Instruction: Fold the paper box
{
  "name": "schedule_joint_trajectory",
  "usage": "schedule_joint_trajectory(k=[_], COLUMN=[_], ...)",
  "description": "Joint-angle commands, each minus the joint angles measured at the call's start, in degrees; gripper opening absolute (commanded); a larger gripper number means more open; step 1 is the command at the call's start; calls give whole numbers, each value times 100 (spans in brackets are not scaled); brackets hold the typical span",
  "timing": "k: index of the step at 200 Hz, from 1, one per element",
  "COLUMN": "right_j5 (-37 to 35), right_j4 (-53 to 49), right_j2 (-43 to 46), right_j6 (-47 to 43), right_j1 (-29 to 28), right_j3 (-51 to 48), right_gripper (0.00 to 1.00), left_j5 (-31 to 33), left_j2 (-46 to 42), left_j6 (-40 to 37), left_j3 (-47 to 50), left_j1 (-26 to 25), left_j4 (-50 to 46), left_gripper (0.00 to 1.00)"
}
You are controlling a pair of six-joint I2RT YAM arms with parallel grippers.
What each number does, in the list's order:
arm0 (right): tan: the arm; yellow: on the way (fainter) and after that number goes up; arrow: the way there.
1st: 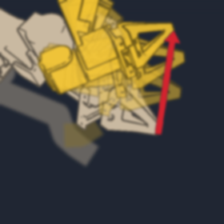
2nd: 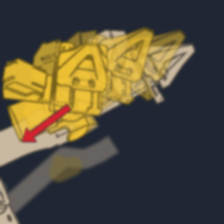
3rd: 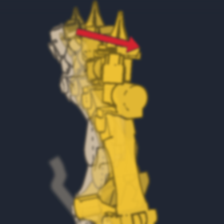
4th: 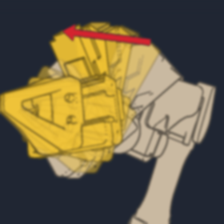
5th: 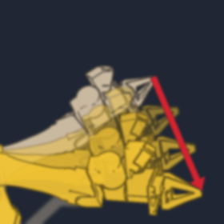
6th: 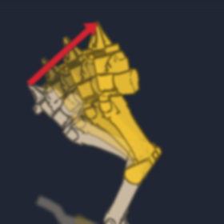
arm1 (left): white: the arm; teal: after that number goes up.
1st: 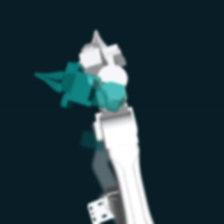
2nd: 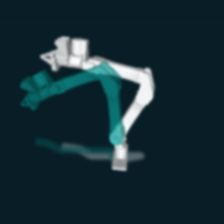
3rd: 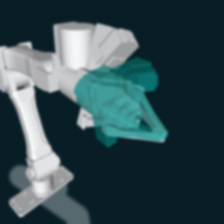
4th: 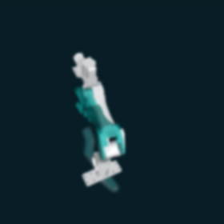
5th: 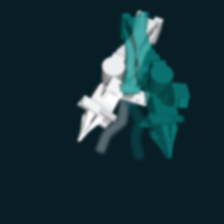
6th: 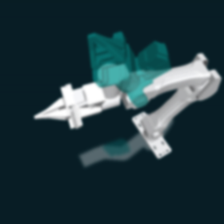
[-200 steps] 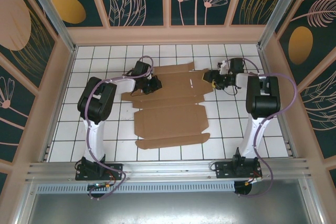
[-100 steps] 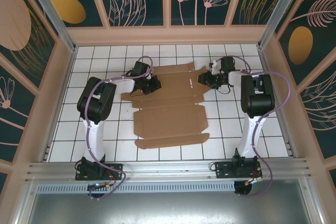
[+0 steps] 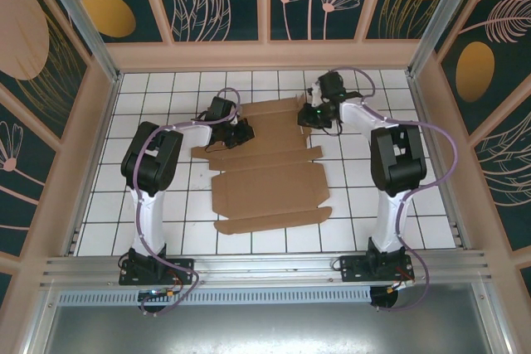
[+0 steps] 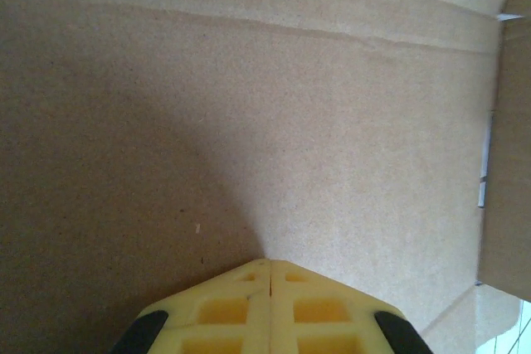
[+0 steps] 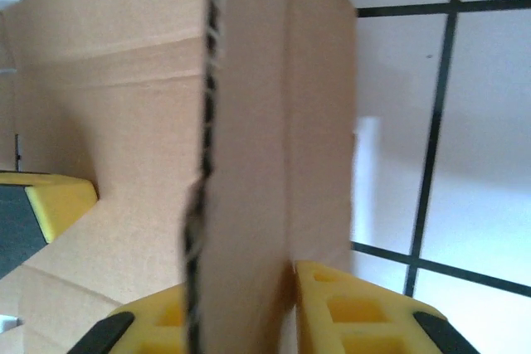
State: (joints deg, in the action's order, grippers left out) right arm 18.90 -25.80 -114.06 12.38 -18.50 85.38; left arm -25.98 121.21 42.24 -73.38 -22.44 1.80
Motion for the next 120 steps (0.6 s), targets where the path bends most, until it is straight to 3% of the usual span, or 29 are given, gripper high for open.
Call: schedule_joint_trajectory(k=[1, 35, 91, 120], right_j5=[-1405, -2885, -3818, -3929], right_j4=[-706, -1068, -1709, -1459], right_j2=[57, -313, -1422, -1173], right_j6=[-95, -17, -95, -242], right_j1=[-547, -1309, -2028, -2034], right_j3=[448, 979, 1998, 1833], right_gripper=[25, 28, 27, 27], left_j5=[172, 190, 207, 238], left_j2=[23, 26, 19, 4], left_j6=[39, 90, 136, 128], left_j3=[180, 175, 197, 211], left_j1=[-11, -5, -7, -6], left_j4=[-241, -242, -263, -268], left_gripper=[6, 6, 6, 6])
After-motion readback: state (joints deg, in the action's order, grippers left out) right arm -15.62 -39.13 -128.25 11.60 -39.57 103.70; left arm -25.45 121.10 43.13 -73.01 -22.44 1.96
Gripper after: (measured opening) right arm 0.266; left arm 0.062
